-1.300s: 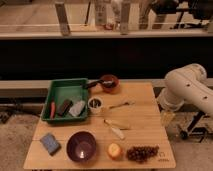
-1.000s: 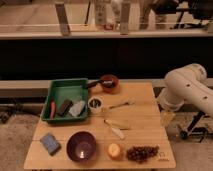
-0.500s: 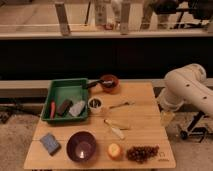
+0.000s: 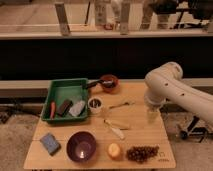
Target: Place brush in purple bowl
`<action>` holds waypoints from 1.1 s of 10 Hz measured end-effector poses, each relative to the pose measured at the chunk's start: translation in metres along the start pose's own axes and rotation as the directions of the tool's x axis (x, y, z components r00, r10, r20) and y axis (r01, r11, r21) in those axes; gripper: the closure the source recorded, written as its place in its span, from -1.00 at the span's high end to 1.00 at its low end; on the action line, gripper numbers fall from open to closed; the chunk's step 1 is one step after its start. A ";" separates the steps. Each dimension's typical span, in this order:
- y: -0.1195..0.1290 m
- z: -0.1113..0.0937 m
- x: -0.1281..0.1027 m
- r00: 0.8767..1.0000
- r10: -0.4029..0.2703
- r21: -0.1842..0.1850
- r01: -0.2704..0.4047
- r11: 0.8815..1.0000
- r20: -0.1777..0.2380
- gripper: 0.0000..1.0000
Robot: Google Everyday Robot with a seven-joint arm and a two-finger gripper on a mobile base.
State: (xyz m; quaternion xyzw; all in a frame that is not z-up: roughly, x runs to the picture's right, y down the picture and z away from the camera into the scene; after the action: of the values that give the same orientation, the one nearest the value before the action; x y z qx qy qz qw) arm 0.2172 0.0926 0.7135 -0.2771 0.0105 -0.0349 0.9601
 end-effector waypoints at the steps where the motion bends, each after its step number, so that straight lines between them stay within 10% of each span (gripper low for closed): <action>1: -0.001 0.003 -0.005 1.000 -0.014 -0.002 0.014 1.000 0.002 0.60; 11: -0.034 0.028 -0.084 0.990 -0.125 0.016 0.125 0.992 0.065 0.60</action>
State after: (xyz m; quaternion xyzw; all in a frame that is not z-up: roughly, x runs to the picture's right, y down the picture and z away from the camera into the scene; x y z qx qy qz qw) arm 0.1327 0.0850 0.7558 -0.2726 -0.0389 -0.0858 0.9575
